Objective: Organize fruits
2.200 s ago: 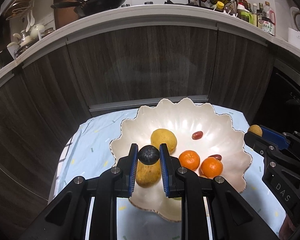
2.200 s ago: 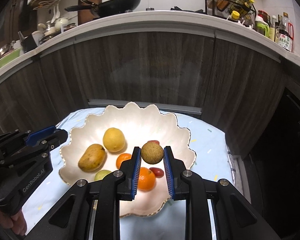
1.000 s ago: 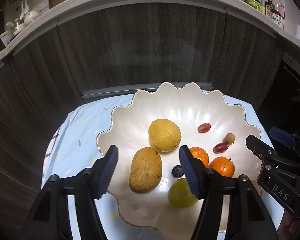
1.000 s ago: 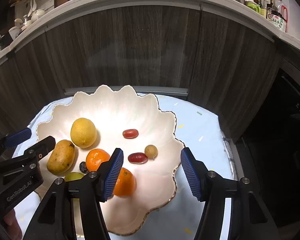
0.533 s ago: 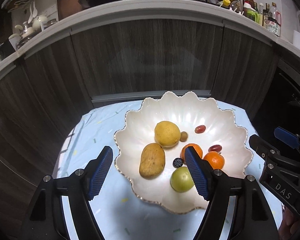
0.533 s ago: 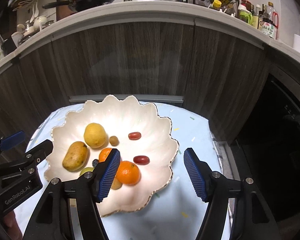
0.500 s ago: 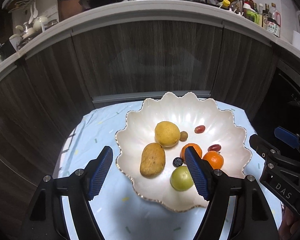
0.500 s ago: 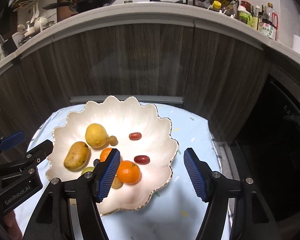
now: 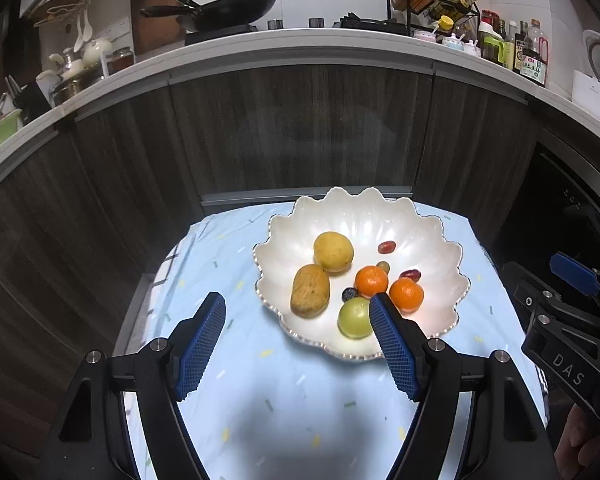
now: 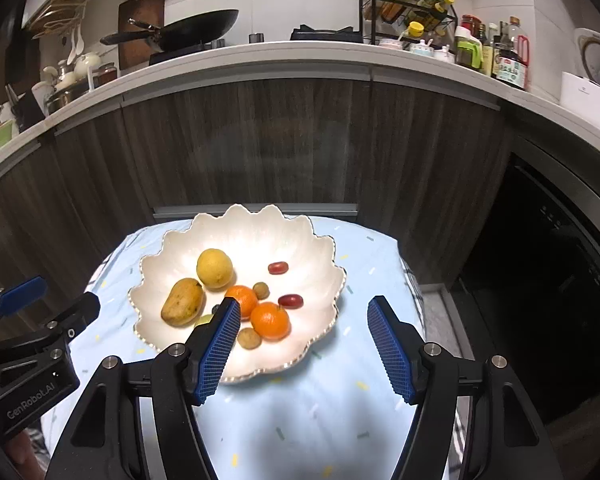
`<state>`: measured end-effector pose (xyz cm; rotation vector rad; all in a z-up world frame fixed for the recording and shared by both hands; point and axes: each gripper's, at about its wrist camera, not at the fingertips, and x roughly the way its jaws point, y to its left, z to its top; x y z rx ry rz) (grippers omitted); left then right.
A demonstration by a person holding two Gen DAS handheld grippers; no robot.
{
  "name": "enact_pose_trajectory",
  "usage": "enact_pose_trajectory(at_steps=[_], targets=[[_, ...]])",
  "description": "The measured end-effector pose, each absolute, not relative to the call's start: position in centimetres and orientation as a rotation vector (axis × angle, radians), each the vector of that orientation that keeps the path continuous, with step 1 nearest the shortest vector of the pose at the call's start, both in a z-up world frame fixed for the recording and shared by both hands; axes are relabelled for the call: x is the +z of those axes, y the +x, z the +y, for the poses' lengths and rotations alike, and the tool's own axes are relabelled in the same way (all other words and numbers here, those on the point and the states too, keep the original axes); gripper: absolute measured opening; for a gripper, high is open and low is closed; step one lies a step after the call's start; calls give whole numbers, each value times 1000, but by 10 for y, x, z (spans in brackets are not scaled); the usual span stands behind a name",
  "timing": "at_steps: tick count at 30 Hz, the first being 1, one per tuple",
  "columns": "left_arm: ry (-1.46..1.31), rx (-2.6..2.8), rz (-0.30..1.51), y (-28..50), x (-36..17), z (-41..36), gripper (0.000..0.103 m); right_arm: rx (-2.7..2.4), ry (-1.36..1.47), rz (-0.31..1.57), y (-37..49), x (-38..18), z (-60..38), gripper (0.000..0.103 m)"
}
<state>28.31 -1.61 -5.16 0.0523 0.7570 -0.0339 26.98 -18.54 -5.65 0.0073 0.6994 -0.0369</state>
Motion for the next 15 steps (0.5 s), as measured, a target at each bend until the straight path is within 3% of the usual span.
enact_pose_trajectory(at_steps=[15], targets=[[41, 2, 759, 215, -30, -7, 74, -67, 53, 687, 208, -36, -187, 67]])
